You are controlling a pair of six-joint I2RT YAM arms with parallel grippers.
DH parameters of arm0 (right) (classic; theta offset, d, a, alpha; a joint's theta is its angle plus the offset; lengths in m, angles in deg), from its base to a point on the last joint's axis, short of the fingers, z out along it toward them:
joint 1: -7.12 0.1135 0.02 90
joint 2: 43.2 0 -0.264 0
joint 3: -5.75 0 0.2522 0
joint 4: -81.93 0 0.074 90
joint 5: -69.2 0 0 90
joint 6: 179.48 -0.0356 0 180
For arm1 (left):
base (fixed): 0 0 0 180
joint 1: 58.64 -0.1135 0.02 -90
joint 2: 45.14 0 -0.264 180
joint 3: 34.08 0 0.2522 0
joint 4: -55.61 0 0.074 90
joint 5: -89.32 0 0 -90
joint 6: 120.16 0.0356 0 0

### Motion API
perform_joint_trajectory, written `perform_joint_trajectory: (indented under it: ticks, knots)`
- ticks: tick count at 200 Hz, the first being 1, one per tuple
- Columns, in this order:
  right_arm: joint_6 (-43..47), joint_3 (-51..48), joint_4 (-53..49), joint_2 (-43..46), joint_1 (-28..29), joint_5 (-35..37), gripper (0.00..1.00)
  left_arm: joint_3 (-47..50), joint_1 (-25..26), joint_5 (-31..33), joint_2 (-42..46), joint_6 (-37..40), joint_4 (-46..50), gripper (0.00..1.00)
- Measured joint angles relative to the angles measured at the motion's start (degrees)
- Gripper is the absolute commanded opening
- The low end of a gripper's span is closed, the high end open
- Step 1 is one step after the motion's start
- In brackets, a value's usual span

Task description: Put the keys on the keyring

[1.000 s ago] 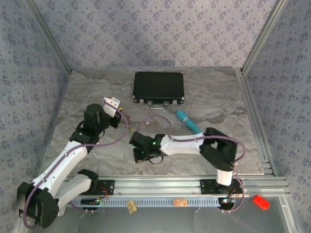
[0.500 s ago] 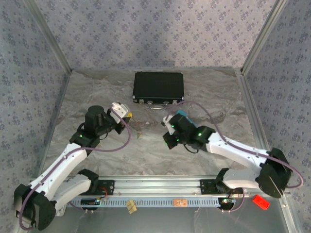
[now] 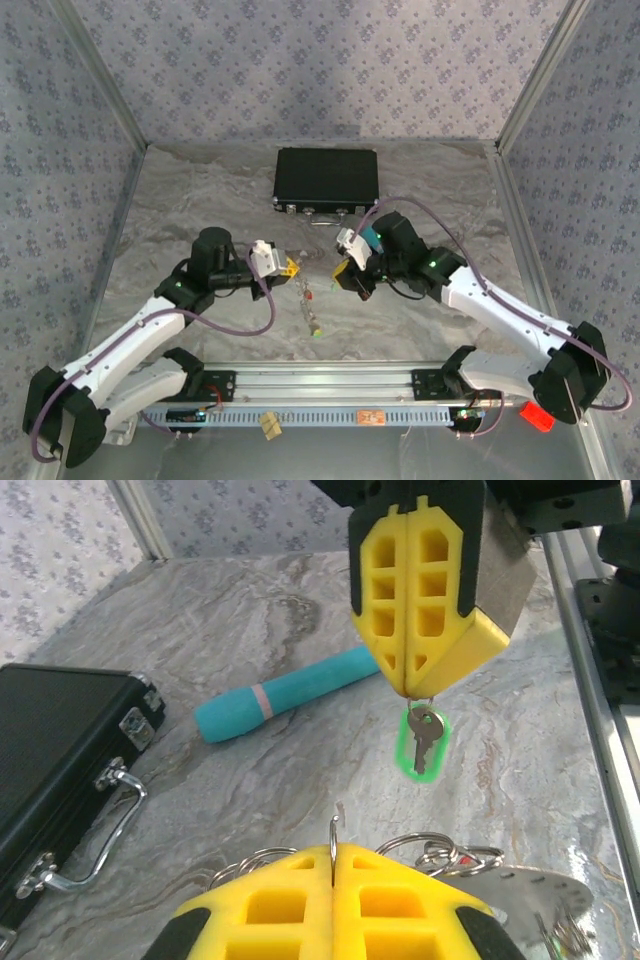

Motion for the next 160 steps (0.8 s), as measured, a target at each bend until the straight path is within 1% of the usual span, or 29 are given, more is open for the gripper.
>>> perform_joint_trajectory:
  ticks: [31,49,84,104,120,139,160]
  knots:
    - [0.4,2.8,-3.3,-3.4,-0.3,0.3,0.0,-0.5,1.0,0.3,-2.9,1.2,0.9,0.0]
    - [-0.1,5.2,-7.8,-6.4,-0.7,1.6,0.0,-0.5,1.0,1.0,-3.0,1.7,1.3,0.0]
    - [-5.0,5.7,-15.7,-9.9,1.5,2.4,0.0,-0.5,1.0,2.2,-2.9,2.4,1.2,0.0]
    - [-9.9,3.6,-16.2,-11.4,3.9,2.2,0.0,-0.5,1.0,3.2,-2.9,2.3,1.0,0.0]
    - [-13.5,2.1,-15.7,-14.2,5.2,2.1,0.0,-0.5,1.0,3.8,-2.9,2.3,1.0,0.0]
    - [-16.3,1.9,-15.0,-19.1,5.0,2.2,0.0,-0.5,1.0,4.4,-2.9,2.3,1.1,0.0]
    - [-17.4,3.2,-14.9,-24.9,4.3,2.2,0.0,-0.5,1.0,4.9,-2.9,2.3,1.3,0.0]
